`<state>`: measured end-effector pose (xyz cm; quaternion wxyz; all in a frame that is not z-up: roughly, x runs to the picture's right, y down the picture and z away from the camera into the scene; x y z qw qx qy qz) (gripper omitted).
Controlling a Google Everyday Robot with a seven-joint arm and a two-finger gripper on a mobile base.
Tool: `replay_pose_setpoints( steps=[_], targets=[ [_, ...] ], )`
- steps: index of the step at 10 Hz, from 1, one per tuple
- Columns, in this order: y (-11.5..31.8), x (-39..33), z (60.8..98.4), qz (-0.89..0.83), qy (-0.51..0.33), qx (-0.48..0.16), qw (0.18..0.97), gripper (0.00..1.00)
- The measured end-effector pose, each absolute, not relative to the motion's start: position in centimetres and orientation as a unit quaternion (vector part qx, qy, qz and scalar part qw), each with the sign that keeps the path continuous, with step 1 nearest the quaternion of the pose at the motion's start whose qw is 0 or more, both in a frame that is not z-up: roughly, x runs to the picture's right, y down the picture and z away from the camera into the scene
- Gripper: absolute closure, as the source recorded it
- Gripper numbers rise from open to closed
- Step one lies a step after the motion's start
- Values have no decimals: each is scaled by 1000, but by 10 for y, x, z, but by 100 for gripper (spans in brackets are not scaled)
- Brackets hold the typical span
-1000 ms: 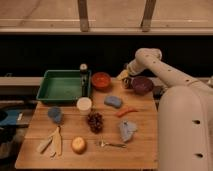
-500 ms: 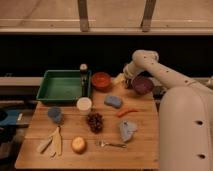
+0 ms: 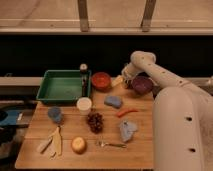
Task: Stack cups into tray
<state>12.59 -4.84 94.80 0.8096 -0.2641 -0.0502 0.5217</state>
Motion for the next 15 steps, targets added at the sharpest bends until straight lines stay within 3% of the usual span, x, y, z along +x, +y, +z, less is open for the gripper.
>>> replay_pose_setpoints(
  steps=[6,10,11,15],
  targets=[
    [-35,122,977,520,-39,-293,802,20],
    [-45,144,995,528,-18,-280,801,22],
    [-46,145,994,529,-17,-277,802,27],
    [-47,144,992,530,-22,-276,802,67]
  ],
)
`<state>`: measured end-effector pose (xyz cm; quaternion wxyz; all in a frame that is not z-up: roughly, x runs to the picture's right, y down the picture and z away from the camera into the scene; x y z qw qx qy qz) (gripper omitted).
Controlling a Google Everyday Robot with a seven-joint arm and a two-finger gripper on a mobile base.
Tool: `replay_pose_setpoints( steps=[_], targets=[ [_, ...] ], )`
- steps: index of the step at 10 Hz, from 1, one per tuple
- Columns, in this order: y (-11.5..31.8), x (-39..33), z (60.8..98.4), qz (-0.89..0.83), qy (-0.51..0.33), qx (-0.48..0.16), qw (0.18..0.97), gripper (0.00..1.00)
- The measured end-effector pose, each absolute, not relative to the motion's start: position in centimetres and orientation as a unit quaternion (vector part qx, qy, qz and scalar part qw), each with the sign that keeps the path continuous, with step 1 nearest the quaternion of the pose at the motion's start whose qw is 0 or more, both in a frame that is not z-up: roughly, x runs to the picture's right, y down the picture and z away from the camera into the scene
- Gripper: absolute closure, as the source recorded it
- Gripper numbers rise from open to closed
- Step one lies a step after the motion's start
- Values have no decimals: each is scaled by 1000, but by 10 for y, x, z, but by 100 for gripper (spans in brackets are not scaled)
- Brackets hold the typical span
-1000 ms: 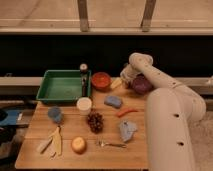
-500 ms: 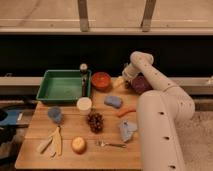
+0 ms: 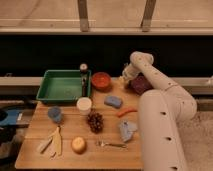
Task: Stack cups into tray
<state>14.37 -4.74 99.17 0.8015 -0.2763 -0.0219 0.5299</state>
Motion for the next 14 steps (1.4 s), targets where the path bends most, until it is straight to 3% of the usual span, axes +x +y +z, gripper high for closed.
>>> replay_pose_setpoints(
  steps=[3,4,10,14],
  targets=[
    [-42,149,989,533,-21,-279,799,96],
    [-40,150,988,532,-21,-280,799,100],
    [-46,160,975,539,-11,-257,802,100],
    [-84,155,936,551,-51,-225,802,100]
  ],
)
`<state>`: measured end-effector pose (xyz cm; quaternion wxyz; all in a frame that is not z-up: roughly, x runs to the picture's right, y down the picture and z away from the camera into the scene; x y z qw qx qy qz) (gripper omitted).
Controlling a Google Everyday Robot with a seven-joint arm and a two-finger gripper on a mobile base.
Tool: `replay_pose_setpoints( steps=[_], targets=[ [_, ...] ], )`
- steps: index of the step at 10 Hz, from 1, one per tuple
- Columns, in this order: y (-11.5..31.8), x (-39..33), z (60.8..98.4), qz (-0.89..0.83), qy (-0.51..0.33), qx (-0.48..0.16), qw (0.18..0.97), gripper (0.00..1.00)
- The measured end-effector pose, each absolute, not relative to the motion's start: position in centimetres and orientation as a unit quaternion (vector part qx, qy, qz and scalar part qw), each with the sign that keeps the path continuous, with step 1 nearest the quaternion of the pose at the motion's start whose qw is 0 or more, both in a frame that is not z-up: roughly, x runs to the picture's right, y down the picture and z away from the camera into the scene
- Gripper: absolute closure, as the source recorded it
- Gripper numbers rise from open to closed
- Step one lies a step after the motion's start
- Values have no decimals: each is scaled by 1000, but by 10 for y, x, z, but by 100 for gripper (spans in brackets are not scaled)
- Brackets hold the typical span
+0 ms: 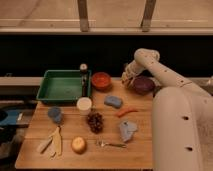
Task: Stack cups into tray
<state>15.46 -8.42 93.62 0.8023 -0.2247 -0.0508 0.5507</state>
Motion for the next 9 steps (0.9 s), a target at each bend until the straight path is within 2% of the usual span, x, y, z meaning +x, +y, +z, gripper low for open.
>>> replay_pose_setpoints(
  steps=[4,9],
  targets=[
    [-126,139,890,547,-105,-200,806,100],
    [-118,84,846,497,-152,-231,823,100]
  ],
)
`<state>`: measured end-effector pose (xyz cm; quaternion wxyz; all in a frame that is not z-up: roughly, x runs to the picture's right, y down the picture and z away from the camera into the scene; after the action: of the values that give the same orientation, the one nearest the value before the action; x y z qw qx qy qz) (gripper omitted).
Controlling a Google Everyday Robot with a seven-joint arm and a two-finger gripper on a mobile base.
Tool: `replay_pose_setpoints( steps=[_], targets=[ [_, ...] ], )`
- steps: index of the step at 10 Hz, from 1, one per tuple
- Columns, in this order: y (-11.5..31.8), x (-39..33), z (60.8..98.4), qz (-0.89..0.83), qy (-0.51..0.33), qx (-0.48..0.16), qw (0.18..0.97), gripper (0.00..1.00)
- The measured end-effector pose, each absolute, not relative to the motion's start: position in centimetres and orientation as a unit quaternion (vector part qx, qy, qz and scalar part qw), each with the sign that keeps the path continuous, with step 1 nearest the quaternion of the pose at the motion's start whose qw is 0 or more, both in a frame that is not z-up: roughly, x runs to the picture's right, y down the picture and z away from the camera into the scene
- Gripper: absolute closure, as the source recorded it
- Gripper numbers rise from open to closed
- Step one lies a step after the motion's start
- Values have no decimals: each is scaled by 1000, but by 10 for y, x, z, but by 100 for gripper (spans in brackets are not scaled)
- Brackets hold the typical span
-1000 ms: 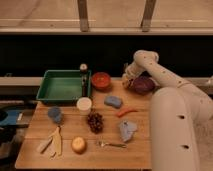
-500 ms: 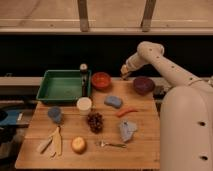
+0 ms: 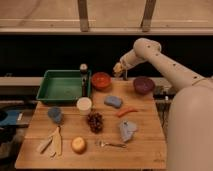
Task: Stack cups into tray
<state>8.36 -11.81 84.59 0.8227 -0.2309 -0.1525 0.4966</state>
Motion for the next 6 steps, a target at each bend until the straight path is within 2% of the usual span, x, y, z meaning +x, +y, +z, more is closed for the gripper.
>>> replay_pose_setpoints(
  steps=[6],
  targets=[
    [-80,35,776,440,-181,-290,831,100]
  ],
)
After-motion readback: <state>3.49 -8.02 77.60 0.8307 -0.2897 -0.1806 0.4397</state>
